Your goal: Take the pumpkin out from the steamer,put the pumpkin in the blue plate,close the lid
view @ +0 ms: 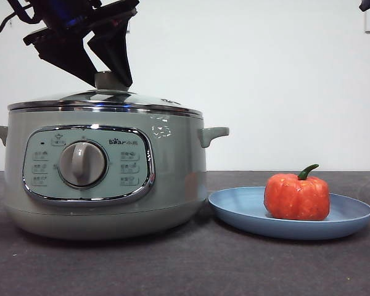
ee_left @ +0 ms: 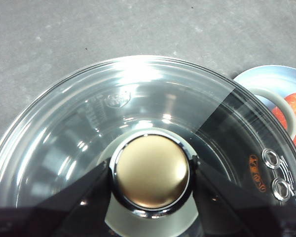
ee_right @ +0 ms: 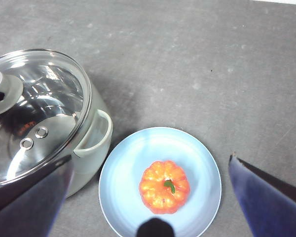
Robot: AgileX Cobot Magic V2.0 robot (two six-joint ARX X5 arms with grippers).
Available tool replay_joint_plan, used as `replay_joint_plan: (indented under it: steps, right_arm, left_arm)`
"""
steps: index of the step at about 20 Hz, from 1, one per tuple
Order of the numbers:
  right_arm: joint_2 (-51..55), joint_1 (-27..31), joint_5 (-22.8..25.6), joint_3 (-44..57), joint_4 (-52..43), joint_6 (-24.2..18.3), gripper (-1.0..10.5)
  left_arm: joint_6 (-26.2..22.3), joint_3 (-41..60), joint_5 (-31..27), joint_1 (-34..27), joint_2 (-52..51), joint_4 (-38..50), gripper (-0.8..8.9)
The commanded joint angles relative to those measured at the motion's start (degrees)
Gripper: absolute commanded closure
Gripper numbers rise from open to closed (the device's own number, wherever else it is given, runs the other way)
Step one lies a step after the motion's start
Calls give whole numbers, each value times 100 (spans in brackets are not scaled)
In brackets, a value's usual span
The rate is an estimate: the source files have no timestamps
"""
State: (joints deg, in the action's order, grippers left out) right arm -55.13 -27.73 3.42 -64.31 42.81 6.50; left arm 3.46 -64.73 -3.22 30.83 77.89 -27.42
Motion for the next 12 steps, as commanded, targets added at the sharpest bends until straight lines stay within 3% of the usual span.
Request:
replay_joint_plan:
  steps: [1,7,12]
  right_arm:
    - [7,-2,7,50,-28,57,321]
    - [7,-2,-7,50,33,57,321]
    - [7,-4,-15,50,669,52,380]
  left_arm:
    - [-179,-9,-111,-15,15,-48,342]
    - [-177,-13,-116,-15,-173,-197,343]
    - [-177,-17,101,0,-946,-1377,350]
